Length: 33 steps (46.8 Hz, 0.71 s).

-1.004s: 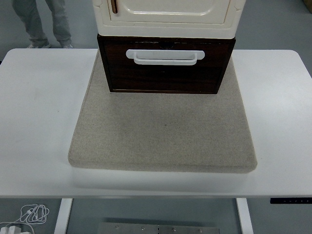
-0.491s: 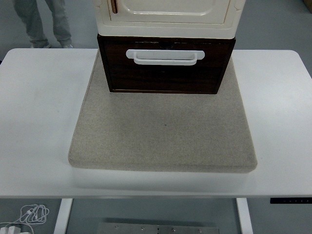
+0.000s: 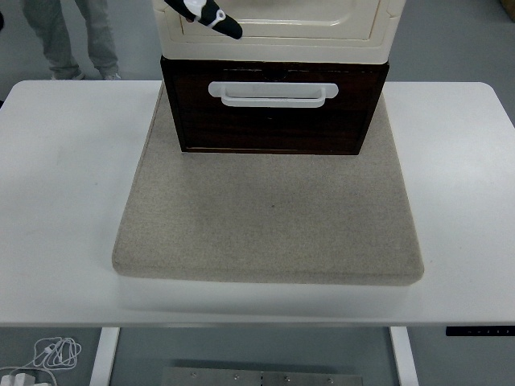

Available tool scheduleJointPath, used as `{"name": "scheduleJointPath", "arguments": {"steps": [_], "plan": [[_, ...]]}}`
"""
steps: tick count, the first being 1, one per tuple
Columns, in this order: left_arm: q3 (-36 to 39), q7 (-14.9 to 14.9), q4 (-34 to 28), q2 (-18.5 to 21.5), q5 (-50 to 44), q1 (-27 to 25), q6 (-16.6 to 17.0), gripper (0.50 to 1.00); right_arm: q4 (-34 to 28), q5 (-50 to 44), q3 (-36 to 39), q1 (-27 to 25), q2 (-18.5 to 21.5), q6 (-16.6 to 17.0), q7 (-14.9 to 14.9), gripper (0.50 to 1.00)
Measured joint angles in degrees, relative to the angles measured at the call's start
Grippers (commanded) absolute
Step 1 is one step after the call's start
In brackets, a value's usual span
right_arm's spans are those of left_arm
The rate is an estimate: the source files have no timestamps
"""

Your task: Open the drawer under the combination cabinet

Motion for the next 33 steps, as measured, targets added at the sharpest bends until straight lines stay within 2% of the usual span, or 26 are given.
{"name": "scheduleJointPath", "arguments": {"steps": [9,14,20,26,33], "plan": [[5.7,5.4,0.1,-1.8,-0.4,-1.1,-1.0,1.000,0.0,0.0,0.0,0.0,0.0,0.0,0.0,0.926],[7.4,9.9,0.5,-2.5,-1.7,-3.1,-1.8,1.000,0.0,0.0,0.0,0.0,0.0,0.0,0.0,0.926],[8.9,13.8,1.3,-3.9,-3.1,-5.2,-2.8,1.000,0.0,0.0,0.0,0.0,0.0,0.0,0.0,0.926],[9.4,19.8,5.7,-7.2,-5.2,-6.1,-2.9,1.000,0.0,0.0,0.0,0.0,0.0,0.0,0.0,0.926],[11.8,21.6,11.4,-10.7,-5.5,-7.8,-3.2,1.000,0.0,0.0,0.0,0.0,0.0,0.0,0.0,0.926]]}}
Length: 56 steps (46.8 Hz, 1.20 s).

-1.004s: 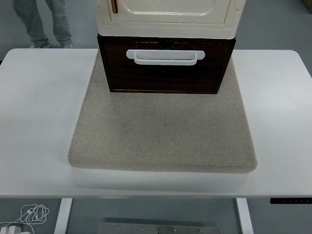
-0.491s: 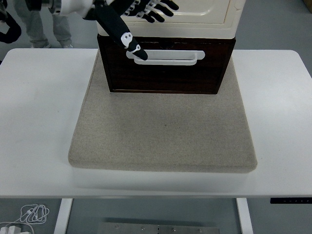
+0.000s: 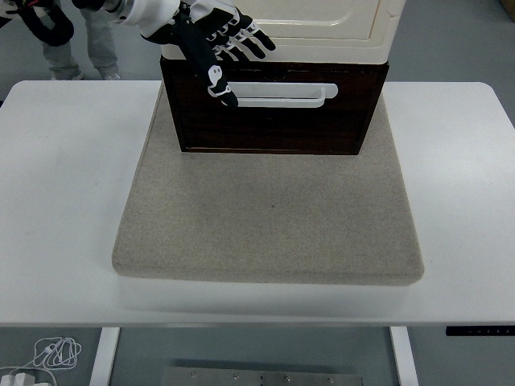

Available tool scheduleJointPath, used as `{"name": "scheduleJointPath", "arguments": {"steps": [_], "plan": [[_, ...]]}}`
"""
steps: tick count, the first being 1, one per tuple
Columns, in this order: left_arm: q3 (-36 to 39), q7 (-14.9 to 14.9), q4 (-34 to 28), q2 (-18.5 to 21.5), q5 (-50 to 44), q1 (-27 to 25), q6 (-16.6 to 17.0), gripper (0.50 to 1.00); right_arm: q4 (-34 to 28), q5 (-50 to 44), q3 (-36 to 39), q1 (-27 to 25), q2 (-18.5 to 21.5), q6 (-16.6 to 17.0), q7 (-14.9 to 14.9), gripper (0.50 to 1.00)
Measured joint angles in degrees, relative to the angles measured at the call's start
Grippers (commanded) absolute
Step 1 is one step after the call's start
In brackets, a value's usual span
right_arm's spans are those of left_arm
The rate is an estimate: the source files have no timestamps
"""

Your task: Open the drawer under the combination cabinet

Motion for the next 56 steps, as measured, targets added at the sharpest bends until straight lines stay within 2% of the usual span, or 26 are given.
{"name": "scheduleJointPath", "arguments": {"steps": [5,16,41,56], "plan": [[4.0,0.0,2.0,-2.2,-0.1,-2.2,-0.1,1.000,0.0,0.0,0.0,0.0,0.0,0.0,0.0,0.926],[6.1,0.0,5.4,-6.5,-0.1,-3.5,0.1,1.000,0.0,0.0,0.0,0.0,0.0,0.0,0.0,0.926],[10.1,0.1,7.5,-11.4,0.4,-4.3,0.6,1.000,0.0,0.0,0.0,0.0,0.0,0.0,0.0,0.926],[10.5,0.2,7.7,-13.8,0.5,-4.4,2.1,1.000,0.0,0.0,0.0,0.0,0.0,0.0,0.0,0.926]]}}
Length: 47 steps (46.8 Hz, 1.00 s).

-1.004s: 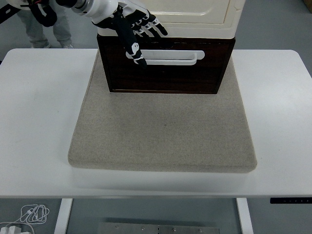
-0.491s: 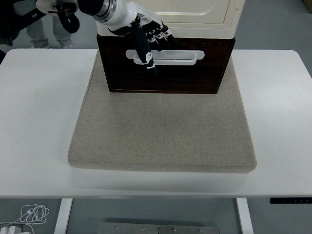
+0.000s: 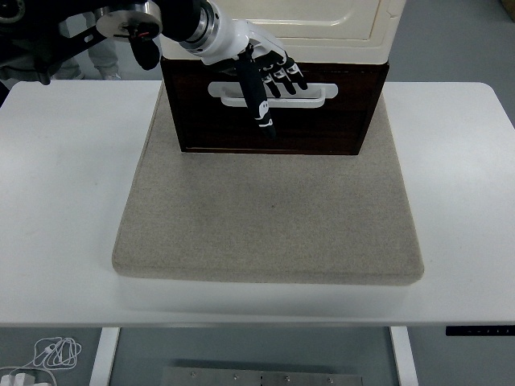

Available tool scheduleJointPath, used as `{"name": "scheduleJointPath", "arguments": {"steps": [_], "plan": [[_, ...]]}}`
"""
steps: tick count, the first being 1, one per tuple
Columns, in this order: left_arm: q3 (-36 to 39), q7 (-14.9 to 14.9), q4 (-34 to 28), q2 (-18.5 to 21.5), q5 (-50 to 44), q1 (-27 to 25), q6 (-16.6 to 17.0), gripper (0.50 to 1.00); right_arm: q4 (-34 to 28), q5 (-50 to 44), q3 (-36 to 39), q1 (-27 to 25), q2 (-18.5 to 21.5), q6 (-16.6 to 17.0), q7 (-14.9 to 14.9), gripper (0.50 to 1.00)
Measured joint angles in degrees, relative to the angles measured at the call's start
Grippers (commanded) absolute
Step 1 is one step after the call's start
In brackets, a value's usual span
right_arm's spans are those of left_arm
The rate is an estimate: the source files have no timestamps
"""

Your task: Open the drawer under the combination cabinet

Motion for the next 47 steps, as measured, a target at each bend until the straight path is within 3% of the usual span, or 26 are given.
{"name": "scheduleJointPath", "arguments": {"steps": [47], "plan": [[1.9,-0.1,3.0,0.1,0.4,0.1,0.5,1.000,0.0,0.0,0.0,0.0,0.0,0.0,0.0,0.926]]}}
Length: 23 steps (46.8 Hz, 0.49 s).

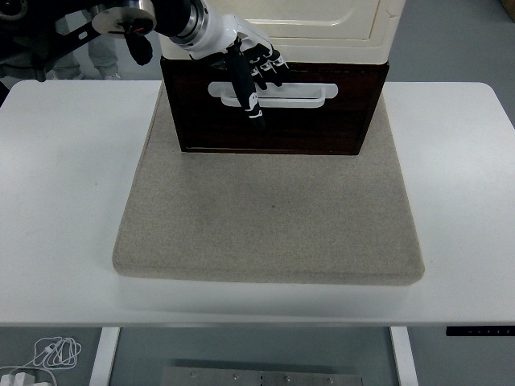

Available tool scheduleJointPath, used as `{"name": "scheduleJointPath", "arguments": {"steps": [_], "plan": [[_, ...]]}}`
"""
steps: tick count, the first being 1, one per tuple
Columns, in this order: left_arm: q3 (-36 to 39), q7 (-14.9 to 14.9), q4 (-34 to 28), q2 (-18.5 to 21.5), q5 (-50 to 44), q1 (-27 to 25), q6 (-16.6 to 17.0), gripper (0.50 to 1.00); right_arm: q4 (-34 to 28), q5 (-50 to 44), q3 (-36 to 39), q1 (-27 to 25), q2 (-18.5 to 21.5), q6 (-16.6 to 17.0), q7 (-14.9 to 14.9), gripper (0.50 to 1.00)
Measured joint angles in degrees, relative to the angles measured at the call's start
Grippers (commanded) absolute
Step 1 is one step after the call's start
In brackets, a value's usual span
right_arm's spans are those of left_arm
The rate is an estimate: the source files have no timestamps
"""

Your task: Open the drawer under the combination cabinet

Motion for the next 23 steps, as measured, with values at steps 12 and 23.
{"name": "scheduleJointPath", "arguments": {"steps": [12,23], "plan": [[0.4,0.0,-0.1,0.0,0.5,-0.1,-0.2,1.000,0.0,0.0,0.0,0.0,0.0,0.0,0.0,0.926],[0.5,0.0,-0.1,-0.4,1.1,-0.1,-0.2,1.000,0.0,0.0,0.0,0.0,0.0,0.0,0.0,0.926]]}}
